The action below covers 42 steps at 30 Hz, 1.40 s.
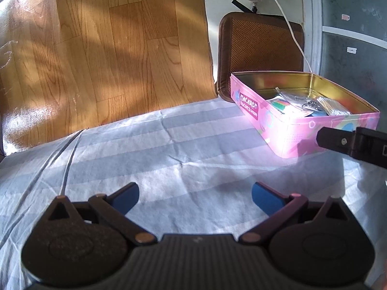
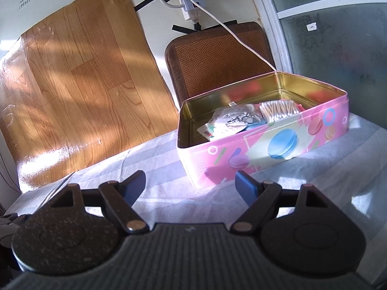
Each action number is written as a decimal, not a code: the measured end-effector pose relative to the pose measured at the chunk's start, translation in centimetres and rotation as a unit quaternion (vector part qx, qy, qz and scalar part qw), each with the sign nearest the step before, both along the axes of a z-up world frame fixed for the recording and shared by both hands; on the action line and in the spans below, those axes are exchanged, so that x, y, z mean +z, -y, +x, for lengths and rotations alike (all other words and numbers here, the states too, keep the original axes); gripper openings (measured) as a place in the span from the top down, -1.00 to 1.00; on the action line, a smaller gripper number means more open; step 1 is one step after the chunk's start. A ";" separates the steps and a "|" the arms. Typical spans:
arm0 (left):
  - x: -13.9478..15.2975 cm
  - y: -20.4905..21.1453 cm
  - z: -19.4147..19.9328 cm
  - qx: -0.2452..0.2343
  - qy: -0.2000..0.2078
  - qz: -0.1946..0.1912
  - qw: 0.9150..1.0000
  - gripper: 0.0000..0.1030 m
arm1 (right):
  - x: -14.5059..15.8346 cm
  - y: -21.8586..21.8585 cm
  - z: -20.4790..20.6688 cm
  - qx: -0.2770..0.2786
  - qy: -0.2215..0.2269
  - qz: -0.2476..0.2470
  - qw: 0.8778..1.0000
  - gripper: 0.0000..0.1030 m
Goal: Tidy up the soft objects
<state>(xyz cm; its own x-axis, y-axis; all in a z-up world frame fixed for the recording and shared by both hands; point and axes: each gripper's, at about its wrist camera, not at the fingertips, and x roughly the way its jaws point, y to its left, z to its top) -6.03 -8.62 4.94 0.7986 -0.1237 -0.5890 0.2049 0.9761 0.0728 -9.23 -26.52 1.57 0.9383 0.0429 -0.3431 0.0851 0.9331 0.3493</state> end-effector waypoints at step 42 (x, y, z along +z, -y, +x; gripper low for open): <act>-0.9 0.2 0.6 -0.017 -0.031 0.001 0.999 -0.99 | -0.1 0.2 0.0 0.002 -0.001 0.000 1.000 -0.62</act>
